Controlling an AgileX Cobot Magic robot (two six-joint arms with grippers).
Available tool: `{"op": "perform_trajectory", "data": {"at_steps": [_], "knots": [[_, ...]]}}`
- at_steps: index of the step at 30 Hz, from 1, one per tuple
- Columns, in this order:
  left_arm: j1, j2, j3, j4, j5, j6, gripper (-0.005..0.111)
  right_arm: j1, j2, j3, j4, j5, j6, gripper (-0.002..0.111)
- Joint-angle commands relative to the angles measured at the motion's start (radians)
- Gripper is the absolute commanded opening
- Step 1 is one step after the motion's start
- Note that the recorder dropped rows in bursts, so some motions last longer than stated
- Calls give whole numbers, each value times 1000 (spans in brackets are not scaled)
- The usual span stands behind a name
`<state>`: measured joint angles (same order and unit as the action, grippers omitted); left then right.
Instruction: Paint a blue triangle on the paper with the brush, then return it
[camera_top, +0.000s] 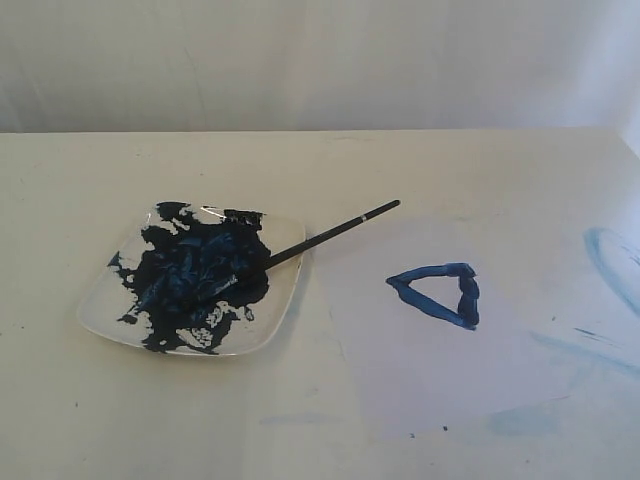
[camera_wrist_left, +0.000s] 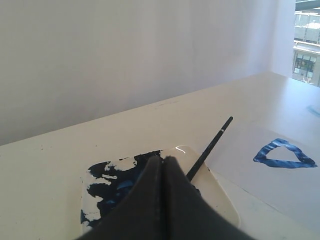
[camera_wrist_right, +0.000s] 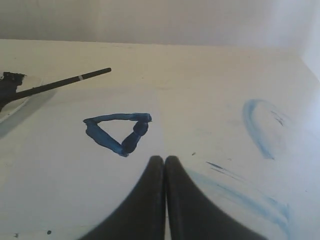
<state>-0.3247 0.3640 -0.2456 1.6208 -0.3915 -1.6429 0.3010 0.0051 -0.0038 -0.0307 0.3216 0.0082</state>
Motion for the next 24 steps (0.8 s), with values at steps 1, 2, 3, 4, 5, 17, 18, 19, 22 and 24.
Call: {"op": "perform_trajectory", "data": {"at_steps": [1,2,3,4,5,17,18,19,22,24], "knots": [[4,-3,6,11,-6,-2,0,-21,-5,4,16,-9,-8,0],[4,-3,6,11,-6,-2,0,-25,-5,4,16,-7,-8,0],[4,-3,6,11,-6,-2,0,-30,-5,4,16,-8,-8,0],[4,-3,6,11,-6,-2,0,-36,-5,4,16,-8,-8,0],[4,-3,6,11,-6,-2,0,-40,-5,4,16,-8,-8,0],[4,-3,6,11,-8,-2,0,-164,-5,4,16,-10,-8,0],[4,-3,6,11,-8,-2,0,-161,-5,4,16,-10,-8,0],[4,-3,6,11,-8,-2,0,-161,-5,4,16,-10,-8,0],[4,-3,6,11,-8,-2,0,-162,-5,4,17,-12,-8,0],[4,-3,6,11,-8,-2,0,-151,-5,4,17,-12,-8,0]]}}
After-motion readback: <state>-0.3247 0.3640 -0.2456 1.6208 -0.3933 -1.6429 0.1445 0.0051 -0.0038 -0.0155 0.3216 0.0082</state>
